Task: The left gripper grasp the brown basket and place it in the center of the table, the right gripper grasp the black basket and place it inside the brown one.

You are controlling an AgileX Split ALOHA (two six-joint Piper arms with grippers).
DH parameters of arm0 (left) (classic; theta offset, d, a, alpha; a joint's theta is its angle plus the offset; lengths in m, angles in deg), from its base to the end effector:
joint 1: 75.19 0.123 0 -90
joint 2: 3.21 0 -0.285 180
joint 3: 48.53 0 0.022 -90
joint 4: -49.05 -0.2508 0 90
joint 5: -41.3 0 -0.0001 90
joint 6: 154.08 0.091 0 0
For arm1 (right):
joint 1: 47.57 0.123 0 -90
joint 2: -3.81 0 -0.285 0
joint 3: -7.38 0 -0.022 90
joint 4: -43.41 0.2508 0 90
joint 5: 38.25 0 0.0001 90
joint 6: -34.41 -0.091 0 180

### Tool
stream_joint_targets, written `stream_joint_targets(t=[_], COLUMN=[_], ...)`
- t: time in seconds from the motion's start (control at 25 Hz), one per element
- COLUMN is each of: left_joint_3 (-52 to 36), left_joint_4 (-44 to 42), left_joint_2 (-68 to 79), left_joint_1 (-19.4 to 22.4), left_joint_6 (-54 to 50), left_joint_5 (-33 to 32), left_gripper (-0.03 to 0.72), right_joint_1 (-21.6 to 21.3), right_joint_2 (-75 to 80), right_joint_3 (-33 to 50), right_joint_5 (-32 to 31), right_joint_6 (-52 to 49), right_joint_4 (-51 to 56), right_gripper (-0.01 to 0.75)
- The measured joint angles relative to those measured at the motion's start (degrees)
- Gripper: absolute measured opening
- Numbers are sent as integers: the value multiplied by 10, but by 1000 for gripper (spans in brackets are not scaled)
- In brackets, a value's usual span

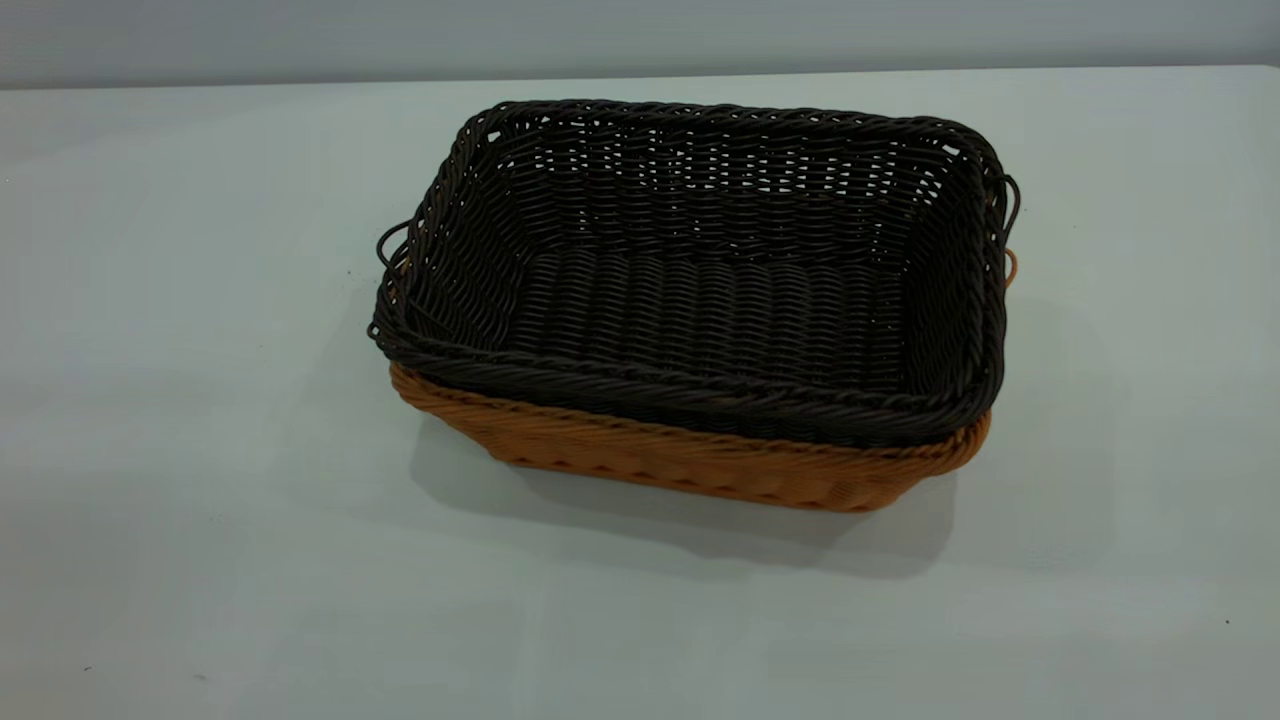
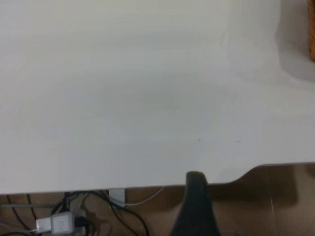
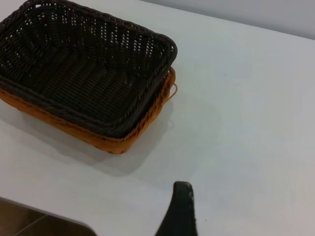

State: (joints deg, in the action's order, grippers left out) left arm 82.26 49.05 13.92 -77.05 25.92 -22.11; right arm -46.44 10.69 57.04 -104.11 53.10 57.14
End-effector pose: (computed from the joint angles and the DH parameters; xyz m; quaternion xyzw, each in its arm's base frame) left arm 0.0184 -0.0006 0.2695 0.0147 0.9053 -0.0069 0.4245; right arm -0.0108 0.0195 0.2669 -0.1593 0.8554 0.0447 0.4909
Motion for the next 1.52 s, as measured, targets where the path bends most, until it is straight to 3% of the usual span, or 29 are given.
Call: stream_joint_targets(t=[1.52], left_joint_3=[0], left_joint_4=[-7], left_joint_2=[-104], left_joint_1=[0], left_joint_6=[-5], left_joint_5=[0], left_gripper=[534], right_joint_1=[0], right_joint_2=[0], right_joint_3=[0], right_joint_5=[0], right_joint_6=[0], right_joint_4=[2], right_gripper=[593])
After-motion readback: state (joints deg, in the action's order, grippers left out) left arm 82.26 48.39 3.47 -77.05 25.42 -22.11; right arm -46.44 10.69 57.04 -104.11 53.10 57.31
